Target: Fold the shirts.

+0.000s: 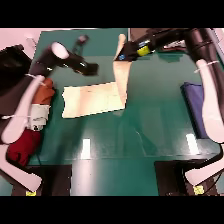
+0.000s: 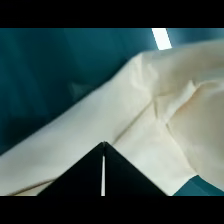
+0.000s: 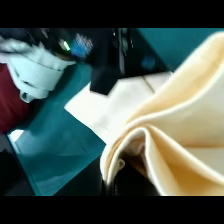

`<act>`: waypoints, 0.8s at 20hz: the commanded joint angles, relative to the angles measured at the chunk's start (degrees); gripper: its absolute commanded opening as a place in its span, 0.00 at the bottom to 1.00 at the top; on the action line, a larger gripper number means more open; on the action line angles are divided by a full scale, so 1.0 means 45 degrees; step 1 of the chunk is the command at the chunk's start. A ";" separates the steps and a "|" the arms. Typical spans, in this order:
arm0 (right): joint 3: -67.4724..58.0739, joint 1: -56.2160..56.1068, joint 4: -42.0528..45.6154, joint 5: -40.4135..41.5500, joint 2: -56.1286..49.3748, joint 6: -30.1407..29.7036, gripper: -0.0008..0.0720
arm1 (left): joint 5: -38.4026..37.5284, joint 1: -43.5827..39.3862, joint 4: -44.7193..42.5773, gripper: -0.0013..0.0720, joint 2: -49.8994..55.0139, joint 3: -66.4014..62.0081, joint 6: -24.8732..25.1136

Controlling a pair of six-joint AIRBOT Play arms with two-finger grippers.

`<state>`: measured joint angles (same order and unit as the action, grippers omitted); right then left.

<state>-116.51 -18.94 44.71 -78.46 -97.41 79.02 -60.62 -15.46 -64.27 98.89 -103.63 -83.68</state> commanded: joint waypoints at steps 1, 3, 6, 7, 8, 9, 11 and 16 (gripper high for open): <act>-0.0189 -0.1812 -0.1744 0.2050 -0.1073 -0.0753 0.04 | -0.0665 0.2006 -0.1715 0.05 -0.2191 -0.0588 0.0044; -0.0189 -0.3177 -0.3502 0.3959 -0.2137 -0.2103 0.16 | -0.0646 0.3070 -0.1928 0.05 -0.3424 -0.0607 0.0034; -0.0194 -0.4551 -0.4303 0.6309 -0.3113 -0.3604 0.49 | -0.0733 0.4163 -0.1933 0.05 -0.4614 -0.0607 0.0029; -0.0185 -0.4580 -0.3857 0.6334 -0.3113 -0.3589 0.49 | -0.0816 0.4342 -0.1933 0.05 -0.4833 -0.0607 0.0034; -0.0170 -0.4405 -0.3361 0.6008 -0.2968 -0.3551 0.46 | -0.0913 0.4371 -0.1987 0.05 -0.4979 -0.0602 0.0034; -0.0097 -0.4070 -0.2720 0.5391 -0.2691 -0.3517 0.40 | -0.1005 0.4352 -0.2006 0.05 -0.5051 -0.0602 0.0039; 0.0801 -0.3099 -0.1506 0.4668 -0.1817 -0.3177 0.36 | -0.1073 0.4046 -0.2016 0.05 -0.5047 -0.0568 0.0039; 0.4828 0.0257 0.1647 0.2982 0.0359 -0.1273 0.36 | -0.0903 0.2633 -0.2021 0.05 -0.4969 -0.0486 0.0369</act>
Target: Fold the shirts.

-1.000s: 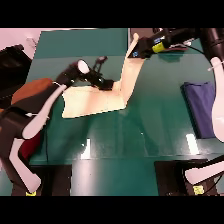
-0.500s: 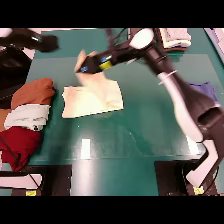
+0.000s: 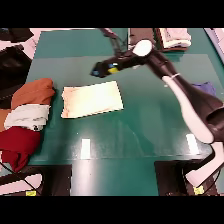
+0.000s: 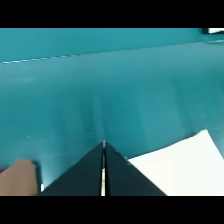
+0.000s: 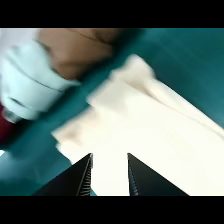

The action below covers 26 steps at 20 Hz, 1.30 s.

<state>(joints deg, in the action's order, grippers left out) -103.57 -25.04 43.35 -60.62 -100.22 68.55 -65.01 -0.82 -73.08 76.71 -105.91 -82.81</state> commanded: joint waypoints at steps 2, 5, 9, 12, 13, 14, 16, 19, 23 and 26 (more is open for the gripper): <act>0.3434 0.2895 0.1855 -0.1253 0.1224 0.1156 0.56 | 0.0321 -0.1127 -0.0058 0.05 0.0049 0.0019 0.0175; 0.4877 0.3900 0.0257 -0.0918 0.0884 0.1132 0.71 | 0.0704 -0.1671 -0.0010 0.05 0.0219 0.0019 0.0165; 0.5076 0.3619 -0.1127 -0.0505 -0.0427 0.1073 0.71 | 0.0559 -0.1860 0.0340 0.05 0.0563 0.0019 0.0165; 0.4337 0.2705 -0.1511 -0.0461 -0.1622 0.1059 0.71 | 0.0466 -0.1860 0.0335 0.05 0.0709 0.0019 0.0165; 0.3968 0.2346 -0.1685 -0.0452 -0.2025 0.1059 0.71 | 0.0432 -0.1860 0.0340 0.05 0.0719 0.0019 0.0165; 0.3521 0.1996 -0.1899 -0.0437 -0.2448 0.1059 0.71 | 0.0427 -0.1860 0.0340 0.05 0.0719 0.0019 0.0165; 0.2501 0.1326 -0.2215 -0.0379 -0.3211 0.1054 0.70 | 0.0418 -0.1860 0.0340 0.05 0.0719 0.0019 0.0165; 0.1122 0.0578 -0.2283 -0.0068 -0.3949 0.0865 0.05 | 0.0199 -0.1860 0.0340 0.05 0.0719 0.0019 0.0165; -0.0321 0.0714 -0.2118 0.0102 -0.3808 0.0661 0.04 | -0.0039 -0.1889 0.0476 0.05 0.0714 0.0019 0.0121; -0.0636 0.1821 -0.0296 -0.0078 -0.2628 0.1127 0.03 | -0.0131 -0.2574 0.0374 0.05 0.0714 0.0019 0.0180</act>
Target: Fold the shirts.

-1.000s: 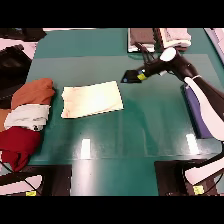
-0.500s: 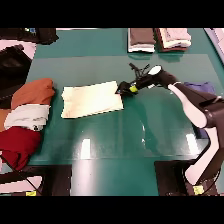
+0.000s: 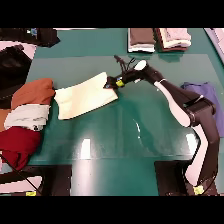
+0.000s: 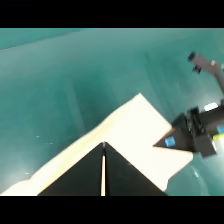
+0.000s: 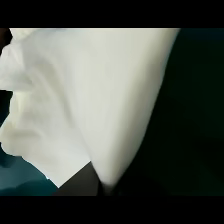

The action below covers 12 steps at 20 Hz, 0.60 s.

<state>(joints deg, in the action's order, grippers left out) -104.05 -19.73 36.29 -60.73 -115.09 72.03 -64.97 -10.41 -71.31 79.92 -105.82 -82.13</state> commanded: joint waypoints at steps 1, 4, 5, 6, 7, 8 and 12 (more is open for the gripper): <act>-0.0525 0.1161 0.2084 -0.0311 0.1171 0.0597 0.03 | -0.0117 -0.0797 -0.0097 0.05 0.0005 0.0000 0.0034; -0.0505 0.3118 0.4813 -0.1511 0.2778 0.1554 0.04 | -0.0097 -0.1724 -0.0121 0.05 0.0000 0.0000 0.0364; -0.0505 0.3823 0.5615 -0.1914 0.3269 0.1792 0.03 | -0.0092 -0.1933 -0.0121 0.05 0.0000 0.0000 0.0364; -0.0505 0.4624 0.6392 -0.2297 0.3784 0.2089 0.03 | -0.0092 -0.2093 -0.0121 0.05 0.0000 0.0000 0.0364; -0.0505 0.5455 0.7057 -0.2613 0.4260 0.2263 0.04 | -0.0087 -0.2191 -0.0112 0.05 0.0005 0.0000 0.0359; -0.0505 0.6266 0.7592 -0.2866 0.4658 0.2443 0.04 | -0.0092 -0.2239 -0.0102 0.05 0.0000 0.0000 0.0355; -0.0505 0.9670 0.8184 -0.3327 0.5693 0.3172 0.04 | -0.0083 -0.2239 -0.0058 0.05 0.0005 0.0000 0.0189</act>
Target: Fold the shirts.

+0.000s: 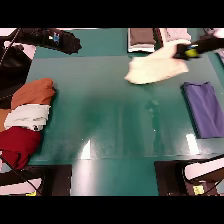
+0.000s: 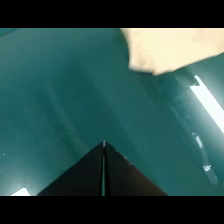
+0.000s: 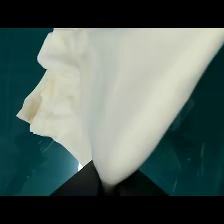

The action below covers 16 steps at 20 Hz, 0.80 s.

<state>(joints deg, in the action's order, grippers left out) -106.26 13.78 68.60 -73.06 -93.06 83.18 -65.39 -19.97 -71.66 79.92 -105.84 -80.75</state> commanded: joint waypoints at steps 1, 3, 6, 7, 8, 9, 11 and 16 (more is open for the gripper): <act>-0.0015 0.2880 0.0996 -0.0685 0.0899 0.0835 0.04 | 0.0039 -0.0117 0.0019 0.05 0.0005 0.0005 -0.0267; -0.0015 0.4022 0.0996 -0.0874 0.0981 0.0860 0.04 | 0.0078 -0.0117 0.0019 0.05 0.0005 0.0005 -0.0408; -0.0015 0.4843 0.0986 -0.1141 0.0986 0.0879 0.04 | 0.0092 -0.0117 0.0019 0.05 0.0005 0.0005 -0.0729; -0.0019 0.4896 0.0981 -0.1209 0.1025 0.0894 0.04 | 0.0092 -0.0117 0.0019 0.05 0.0005 0.0005 -0.0724; -0.0019 0.4891 0.0986 -0.1229 0.1127 0.0899 0.04 | 0.0092 -0.0117 0.0019 0.05 0.0005 0.0005 -0.0729; -0.0019 0.4877 0.0981 -0.1171 0.1311 0.0899 0.04 | 0.0092 -0.0117 0.0024 0.05 0.0005 0.0005 -0.0733; -0.0019 0.4784 0.0996 -0.1005 0.1792 0.0908 0.04 | 0.0068 -0.0117 0.0024 0.05 0.0005 0.0005 -0.0733; -0.0015 0.4906 0.1103 -0.1860 0.2798 0.1224 0.03 | 0.0039 -0.0117 0.0024 0.05 0.0005 0.0005 -0.0724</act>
<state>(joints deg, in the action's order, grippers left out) -106.30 35.35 73.21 -79.11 -82.67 87.90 -65.08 -20.47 -71.55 79.92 -105.82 -83.96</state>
